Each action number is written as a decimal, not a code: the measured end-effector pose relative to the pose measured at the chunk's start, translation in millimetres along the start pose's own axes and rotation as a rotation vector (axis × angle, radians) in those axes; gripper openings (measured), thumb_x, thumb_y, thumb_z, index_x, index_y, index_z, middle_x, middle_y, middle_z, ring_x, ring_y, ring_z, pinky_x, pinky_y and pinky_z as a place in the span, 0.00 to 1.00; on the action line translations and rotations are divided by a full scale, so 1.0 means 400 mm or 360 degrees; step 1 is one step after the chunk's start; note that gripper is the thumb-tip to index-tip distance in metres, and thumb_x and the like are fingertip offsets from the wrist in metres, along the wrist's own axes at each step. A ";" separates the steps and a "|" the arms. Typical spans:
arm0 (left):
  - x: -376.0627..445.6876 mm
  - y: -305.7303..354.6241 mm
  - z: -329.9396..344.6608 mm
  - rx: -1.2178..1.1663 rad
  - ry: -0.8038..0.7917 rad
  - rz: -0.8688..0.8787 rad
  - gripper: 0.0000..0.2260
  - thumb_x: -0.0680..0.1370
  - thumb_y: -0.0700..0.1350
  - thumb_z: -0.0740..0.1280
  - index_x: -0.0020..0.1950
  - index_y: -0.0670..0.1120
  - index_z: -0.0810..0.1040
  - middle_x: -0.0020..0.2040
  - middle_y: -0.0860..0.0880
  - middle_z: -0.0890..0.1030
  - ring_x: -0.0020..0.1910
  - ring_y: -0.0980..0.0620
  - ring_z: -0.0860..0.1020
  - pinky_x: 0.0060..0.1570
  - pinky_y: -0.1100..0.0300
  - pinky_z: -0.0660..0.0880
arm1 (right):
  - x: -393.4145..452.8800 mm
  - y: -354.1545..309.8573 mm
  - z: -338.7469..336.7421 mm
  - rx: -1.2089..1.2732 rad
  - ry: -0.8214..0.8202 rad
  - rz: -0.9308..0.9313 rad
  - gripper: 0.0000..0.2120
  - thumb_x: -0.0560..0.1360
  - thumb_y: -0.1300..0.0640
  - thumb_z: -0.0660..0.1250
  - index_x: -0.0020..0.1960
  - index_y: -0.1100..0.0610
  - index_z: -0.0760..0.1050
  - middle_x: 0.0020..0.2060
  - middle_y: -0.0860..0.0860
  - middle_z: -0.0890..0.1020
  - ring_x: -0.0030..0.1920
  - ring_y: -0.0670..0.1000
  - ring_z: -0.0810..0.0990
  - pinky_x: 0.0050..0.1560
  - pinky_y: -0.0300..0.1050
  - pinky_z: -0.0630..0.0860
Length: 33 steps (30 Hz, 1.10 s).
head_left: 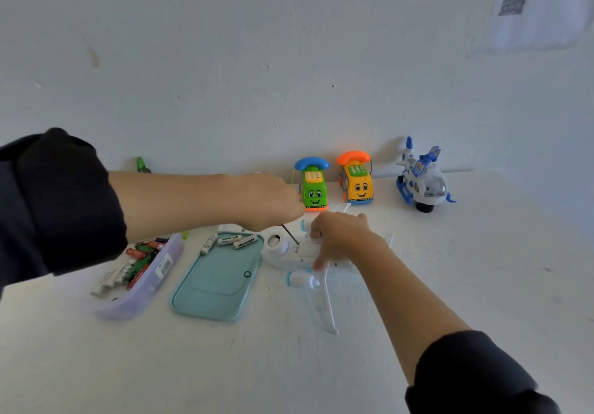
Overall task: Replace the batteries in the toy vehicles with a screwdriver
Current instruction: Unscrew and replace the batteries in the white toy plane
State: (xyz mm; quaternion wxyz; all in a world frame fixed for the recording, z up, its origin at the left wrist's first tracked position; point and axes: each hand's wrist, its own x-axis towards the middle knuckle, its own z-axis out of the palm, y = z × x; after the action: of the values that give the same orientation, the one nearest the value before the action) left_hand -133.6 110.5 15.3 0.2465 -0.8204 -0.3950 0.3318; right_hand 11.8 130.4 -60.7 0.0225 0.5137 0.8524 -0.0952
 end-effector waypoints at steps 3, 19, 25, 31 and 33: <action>0.007 0.003 0.007 0.0173 0.0107 0.0071 0.04 0.76 0.37 0.60 0.43 0.44 0.69 0.42 0.45 0.76 0.46 0.43 0.77 0.34 0.57 0.72 | -0.001 -0.003 0.000 -0.0023 0.0000 0.0001 0.29 0.64 0.49 0.77 0.62 0.52 0.72 0.54 0.50 0.79 0.55 0.54 0.75 0.58 0.53 0.61; -0.001 0.025 -0.018 0.0014 0.0030 0.0068 0.11 0.63 0.28 0.56 0.33 0.43 0.61 0.30 0.47 0.63 0.32 0.47 0.68 0.46 0.51 0.76 | -0.004 -0.006 0.003 -0.0038 0.0013 -0.0007 0.28 0.64 0.48 0.77 0.61 0.52 0.72 0.53 0.50 0.79 0.54 0.54 0.76 0.57 0.52 0.61; 0.003 0.032 -0.013 0.0152 0.0139 -0.0203 0.06 0.76 0.34 0.56 0.44 0.42 0.70 0.43 0.46 0.72 0.49 0.47 0.68 0.39 0.61 0.62 | 0.000 0.001 0.013 -0.0017 0.0054 -0.0032 0.30 0.63 0.47 0.78 0.61 0.51 0.73 0.52 0.48 0.79 0.53 0.53 0.76 0.58 0.53 0.62; 0.006 0.064 -0.013 0.0000 0.0089 -0.0279 0.11 0.68 0.27 0.51 0.40 0.39 0.69 0.34 0.42 0.66 0.50 0.44 0.75 0.42 0.56 0.63 | 0.000 0.012 0.019 0.0014 0.0080 -0.0036 0.31 0.63 0.46 0.78 0.63 0.50 0.72 0.53 0.47 0.79 0.54 0.52 0.75 0.59 0.53 0.62; -0.007 0.064 -0.027 0.0114 -0.0038 -0.0105 0.10 0.71 0.27 0.55 0.41 0.42 0.64 0.31 0.45 0.61 0.42 0.45 0.75 0.32 0.59 0.64 | 0.000 0.009 0.019 0.0008 0.0081 -0.0038 0.31 0.63 0.46 0.78 0.63 0.50 0.72 0.53 0.48 0.79 0.54 0.52 0.75 0.58 0.52 0.62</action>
State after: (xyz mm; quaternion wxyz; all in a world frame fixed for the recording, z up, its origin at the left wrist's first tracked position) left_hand -114.6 92.1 6.2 0.2816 -0.7937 -0.4126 0.3473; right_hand 14.6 130.6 -68.7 -0.0016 0.5058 0.8585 -0.0844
